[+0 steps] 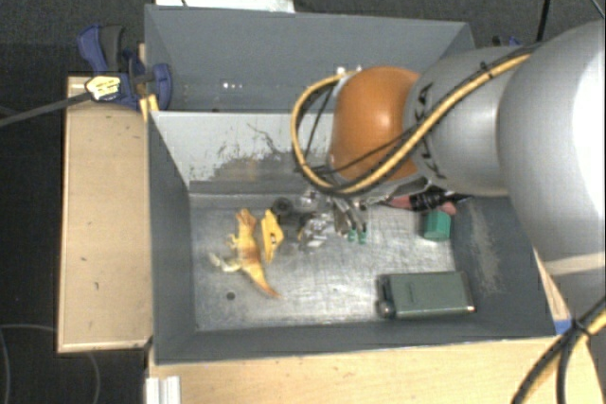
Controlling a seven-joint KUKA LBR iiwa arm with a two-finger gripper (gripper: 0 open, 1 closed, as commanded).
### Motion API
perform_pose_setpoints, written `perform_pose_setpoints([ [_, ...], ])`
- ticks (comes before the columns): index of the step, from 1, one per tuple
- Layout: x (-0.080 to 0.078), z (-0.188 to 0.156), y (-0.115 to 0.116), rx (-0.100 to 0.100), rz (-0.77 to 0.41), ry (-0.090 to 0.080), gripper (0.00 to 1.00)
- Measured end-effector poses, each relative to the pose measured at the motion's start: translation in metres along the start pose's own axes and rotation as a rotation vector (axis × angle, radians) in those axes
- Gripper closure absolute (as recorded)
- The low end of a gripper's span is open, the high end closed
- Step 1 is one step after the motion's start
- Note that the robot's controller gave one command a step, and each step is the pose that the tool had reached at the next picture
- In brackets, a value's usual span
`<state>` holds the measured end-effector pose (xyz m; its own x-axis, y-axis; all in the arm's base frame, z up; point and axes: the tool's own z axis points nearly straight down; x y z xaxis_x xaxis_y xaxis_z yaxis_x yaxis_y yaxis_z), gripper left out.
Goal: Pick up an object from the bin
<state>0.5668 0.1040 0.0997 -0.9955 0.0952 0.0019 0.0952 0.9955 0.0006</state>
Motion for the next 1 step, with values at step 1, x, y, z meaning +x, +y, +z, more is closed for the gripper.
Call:
perform_pose_setpoints([
  [1,0.0012,-0.0208,-0.0003,0.001,0.0,0.004,1.0],
])
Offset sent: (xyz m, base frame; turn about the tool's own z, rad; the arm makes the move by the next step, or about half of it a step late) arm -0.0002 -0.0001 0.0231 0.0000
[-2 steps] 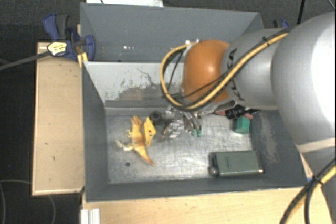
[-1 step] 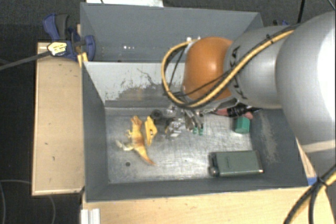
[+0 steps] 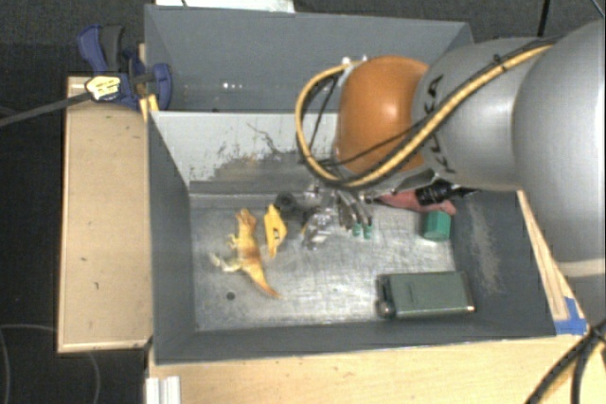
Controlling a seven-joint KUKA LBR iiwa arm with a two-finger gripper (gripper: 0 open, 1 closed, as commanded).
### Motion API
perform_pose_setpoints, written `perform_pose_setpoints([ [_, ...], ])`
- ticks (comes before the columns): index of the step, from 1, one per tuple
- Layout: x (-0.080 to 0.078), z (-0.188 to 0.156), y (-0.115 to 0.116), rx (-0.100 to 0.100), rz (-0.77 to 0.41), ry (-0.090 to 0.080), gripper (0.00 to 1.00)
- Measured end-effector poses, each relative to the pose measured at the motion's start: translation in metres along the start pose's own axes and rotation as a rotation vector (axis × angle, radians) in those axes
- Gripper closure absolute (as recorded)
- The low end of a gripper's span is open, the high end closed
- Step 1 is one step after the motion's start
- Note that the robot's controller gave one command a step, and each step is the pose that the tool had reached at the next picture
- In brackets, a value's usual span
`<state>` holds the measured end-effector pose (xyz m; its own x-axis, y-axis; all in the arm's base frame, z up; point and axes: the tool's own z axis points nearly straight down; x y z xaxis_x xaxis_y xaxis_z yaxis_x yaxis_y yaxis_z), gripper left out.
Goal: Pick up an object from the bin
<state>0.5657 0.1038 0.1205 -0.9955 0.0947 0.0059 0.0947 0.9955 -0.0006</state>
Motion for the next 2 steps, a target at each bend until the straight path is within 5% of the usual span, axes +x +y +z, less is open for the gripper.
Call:
perform_pose_setpoints([
  [2,-0.001,-0.044,0.0,-0.001,-0.001,-0.005,1.0],
])
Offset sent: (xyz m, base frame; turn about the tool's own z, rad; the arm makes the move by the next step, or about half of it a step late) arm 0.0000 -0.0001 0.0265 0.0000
